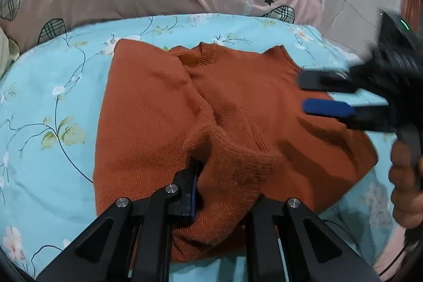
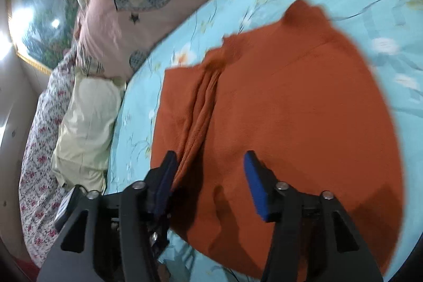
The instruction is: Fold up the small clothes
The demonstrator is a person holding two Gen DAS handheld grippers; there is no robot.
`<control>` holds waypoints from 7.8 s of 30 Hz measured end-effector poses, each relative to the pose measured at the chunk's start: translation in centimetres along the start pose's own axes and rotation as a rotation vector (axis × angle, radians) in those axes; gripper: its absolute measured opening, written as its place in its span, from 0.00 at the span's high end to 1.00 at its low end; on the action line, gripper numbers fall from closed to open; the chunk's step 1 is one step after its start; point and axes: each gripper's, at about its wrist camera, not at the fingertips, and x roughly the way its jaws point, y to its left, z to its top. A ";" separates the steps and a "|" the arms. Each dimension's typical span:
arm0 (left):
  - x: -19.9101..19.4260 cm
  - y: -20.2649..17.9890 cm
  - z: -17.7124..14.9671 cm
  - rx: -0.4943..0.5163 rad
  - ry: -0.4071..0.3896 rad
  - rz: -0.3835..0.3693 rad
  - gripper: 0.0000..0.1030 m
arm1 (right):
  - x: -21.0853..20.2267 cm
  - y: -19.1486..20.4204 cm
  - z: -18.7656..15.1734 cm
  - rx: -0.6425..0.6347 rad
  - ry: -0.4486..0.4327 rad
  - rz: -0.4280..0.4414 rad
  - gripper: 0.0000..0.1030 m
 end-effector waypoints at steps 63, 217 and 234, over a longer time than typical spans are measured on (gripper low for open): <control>3.6 5.2 3.1 -0.230 0.183 -0.278 0.20 | -5.8 -7.4 4.3 -0.098 -0.069 -0.264 0.26; -14.6 11.3 -12.5 -0.250 0.093 0.151 0.13 | -2.8 8.5 -18.2 -0.317 -0.148 -0.342 0.42; -17.4 11.2 -16.0 -0.206 0.163 0.219 0.06 | -3.5 9.7 -24.7 -0.458 -0.071 -0.382 0.14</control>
